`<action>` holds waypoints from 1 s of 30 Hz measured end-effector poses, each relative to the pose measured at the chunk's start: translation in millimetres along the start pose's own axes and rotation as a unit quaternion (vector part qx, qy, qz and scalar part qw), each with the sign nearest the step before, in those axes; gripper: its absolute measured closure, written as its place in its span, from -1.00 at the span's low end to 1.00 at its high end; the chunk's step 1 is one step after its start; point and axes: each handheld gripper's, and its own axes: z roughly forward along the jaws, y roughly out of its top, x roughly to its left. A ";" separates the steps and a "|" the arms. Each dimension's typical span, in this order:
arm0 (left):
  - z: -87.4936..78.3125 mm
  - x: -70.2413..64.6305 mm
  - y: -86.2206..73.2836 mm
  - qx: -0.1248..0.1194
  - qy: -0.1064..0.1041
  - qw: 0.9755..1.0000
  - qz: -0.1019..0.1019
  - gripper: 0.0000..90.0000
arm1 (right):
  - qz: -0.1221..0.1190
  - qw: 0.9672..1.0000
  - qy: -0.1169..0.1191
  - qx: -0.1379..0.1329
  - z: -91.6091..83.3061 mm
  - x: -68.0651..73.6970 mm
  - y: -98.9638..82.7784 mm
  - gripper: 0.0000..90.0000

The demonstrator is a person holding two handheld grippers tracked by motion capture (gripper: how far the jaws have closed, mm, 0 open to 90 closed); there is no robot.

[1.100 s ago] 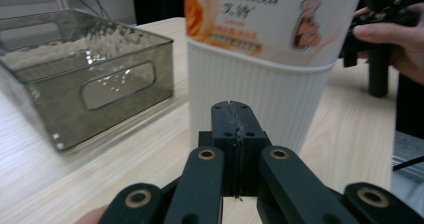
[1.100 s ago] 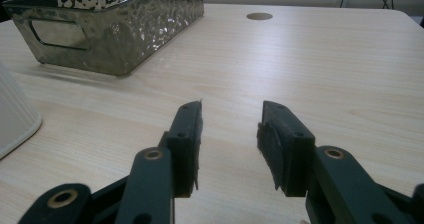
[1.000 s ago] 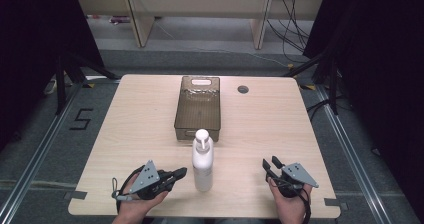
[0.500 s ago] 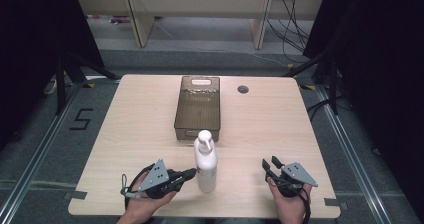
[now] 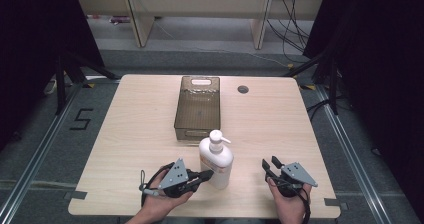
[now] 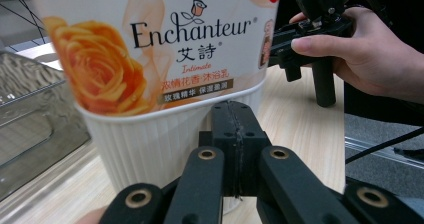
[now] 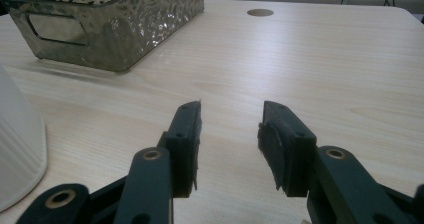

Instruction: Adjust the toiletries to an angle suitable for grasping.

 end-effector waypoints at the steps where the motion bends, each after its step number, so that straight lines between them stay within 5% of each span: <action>1: 0.0 0.0 0.0 0.000 0.000 1.000 0.000 0.99 | 0.000 1.000 0.000 0.000 0.0 0.0 0.0 0.33; 22: 34.5 -3.4 11.8 0.003 0.002 1.000 0.007 0.99 | 0.000 1.000 0.002 -0.002 0.9 -0.2 -0.2 0.32; 30: 32.9 -4.5 16.4 0.002 0.012 1.000 0.013 0.99 | -0.004 1.000 0.002 0.004 -0.8 -0.3 0.5 0.32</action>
